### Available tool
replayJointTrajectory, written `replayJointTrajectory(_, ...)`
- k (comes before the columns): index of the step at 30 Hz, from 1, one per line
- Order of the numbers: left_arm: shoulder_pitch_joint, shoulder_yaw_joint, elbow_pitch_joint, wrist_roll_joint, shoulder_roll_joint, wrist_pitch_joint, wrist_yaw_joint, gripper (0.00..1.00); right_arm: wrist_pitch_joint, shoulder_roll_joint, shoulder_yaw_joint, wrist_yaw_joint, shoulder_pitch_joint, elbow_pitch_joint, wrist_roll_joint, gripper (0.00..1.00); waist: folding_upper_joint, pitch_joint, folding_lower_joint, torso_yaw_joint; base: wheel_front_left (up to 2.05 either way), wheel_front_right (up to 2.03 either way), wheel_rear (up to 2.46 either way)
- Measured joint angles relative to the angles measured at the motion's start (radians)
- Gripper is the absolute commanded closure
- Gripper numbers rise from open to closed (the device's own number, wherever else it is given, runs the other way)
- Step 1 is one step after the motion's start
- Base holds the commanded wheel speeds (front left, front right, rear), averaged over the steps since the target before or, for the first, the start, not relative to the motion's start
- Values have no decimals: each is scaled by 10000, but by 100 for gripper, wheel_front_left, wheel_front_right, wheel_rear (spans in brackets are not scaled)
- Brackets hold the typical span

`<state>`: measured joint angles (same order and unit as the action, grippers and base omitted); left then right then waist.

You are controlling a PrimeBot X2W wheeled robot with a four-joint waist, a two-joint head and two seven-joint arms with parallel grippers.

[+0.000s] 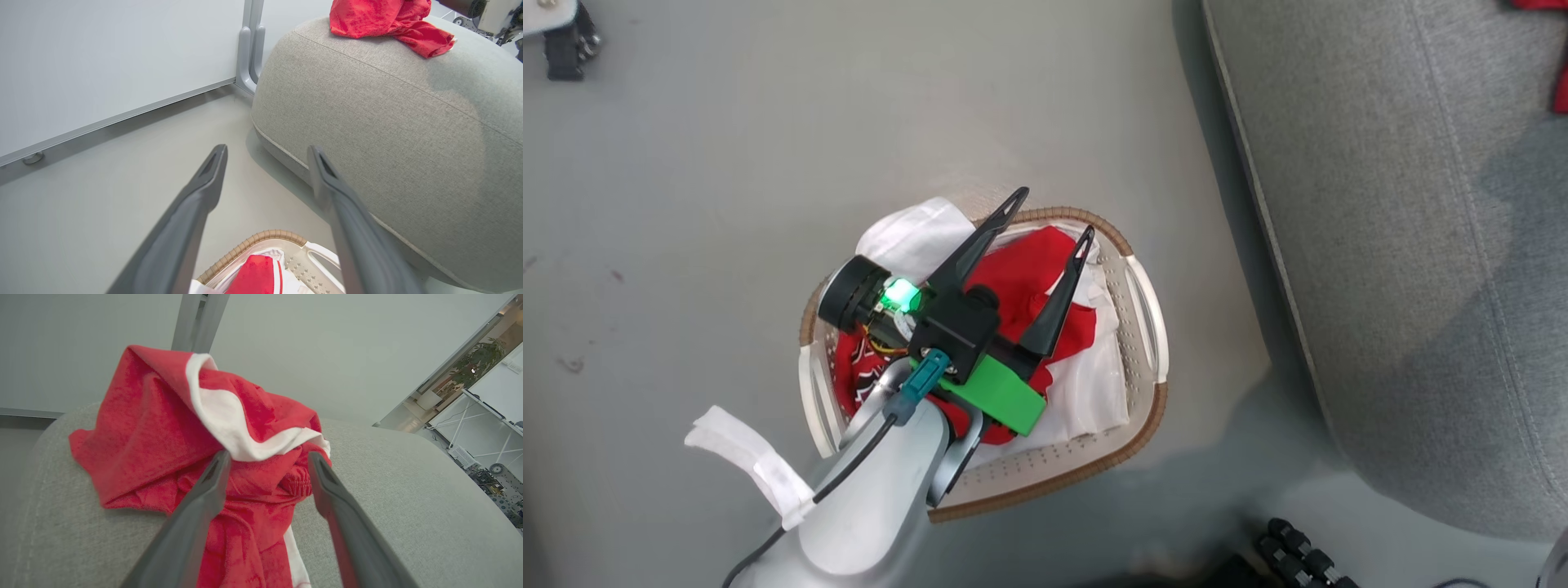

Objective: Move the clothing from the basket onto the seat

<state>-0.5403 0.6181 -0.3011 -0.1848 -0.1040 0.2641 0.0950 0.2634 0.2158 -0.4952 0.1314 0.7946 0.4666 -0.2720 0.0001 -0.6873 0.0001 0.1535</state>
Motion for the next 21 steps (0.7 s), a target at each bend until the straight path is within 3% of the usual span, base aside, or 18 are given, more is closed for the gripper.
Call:
replayJointTrajectory(10, 789, -924, 109, -495, 265, 0, 6, 0, 0, -13, 608, 0, -965, -188, 226, 0, 0, 1539, -1, -275, 0, 0, 0)
replayJointTrajectory(21, 2310, -2913, -31, -826, 449, 6, -171, 0, -2, -995, 2196, 0, -1451, 128, 911, 0, 0, 3564, -1, -827, 0, 0, 0)
